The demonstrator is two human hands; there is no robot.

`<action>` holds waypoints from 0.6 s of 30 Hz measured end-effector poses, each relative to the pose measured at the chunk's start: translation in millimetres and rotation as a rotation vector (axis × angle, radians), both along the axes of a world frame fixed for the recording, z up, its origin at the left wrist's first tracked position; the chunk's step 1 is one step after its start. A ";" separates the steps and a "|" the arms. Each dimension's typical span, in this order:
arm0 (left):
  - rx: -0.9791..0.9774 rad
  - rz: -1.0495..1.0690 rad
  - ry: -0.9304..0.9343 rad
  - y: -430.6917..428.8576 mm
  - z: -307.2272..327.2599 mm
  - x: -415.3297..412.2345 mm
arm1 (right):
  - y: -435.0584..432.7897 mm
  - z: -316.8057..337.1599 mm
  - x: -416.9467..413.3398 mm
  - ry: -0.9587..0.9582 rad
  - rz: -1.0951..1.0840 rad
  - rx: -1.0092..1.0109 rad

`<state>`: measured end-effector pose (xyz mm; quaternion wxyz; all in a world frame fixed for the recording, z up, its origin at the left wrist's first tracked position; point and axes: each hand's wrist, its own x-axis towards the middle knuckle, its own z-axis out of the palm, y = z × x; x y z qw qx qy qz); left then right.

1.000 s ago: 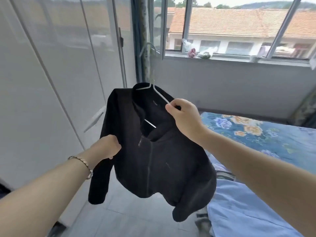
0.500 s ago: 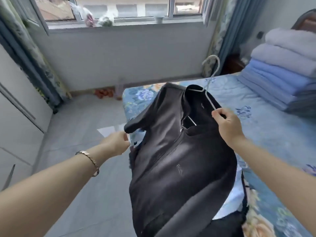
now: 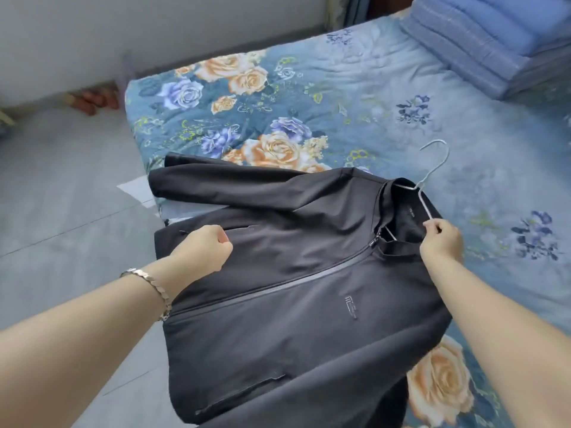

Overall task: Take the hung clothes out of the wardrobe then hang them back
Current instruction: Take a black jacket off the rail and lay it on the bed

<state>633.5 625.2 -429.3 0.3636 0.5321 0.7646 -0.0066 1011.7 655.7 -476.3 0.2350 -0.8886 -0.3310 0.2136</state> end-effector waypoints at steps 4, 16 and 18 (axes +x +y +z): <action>-0.045 -0.014 0.012 10.0 -29.8 5.8 | 19.7 -21.5 25.3 -0.059 -0.020 -0.082; -0.090 -0.130 0.052 11.1 -17.6 5.2 | -6.8 -9.4 -96.1 -0.258 1.035 -0.735; -0.085 -0.202 0.096 4.5 -2.2 -1.6 | -17.3 5.9 -135.2 -0.291 1.159 -0.807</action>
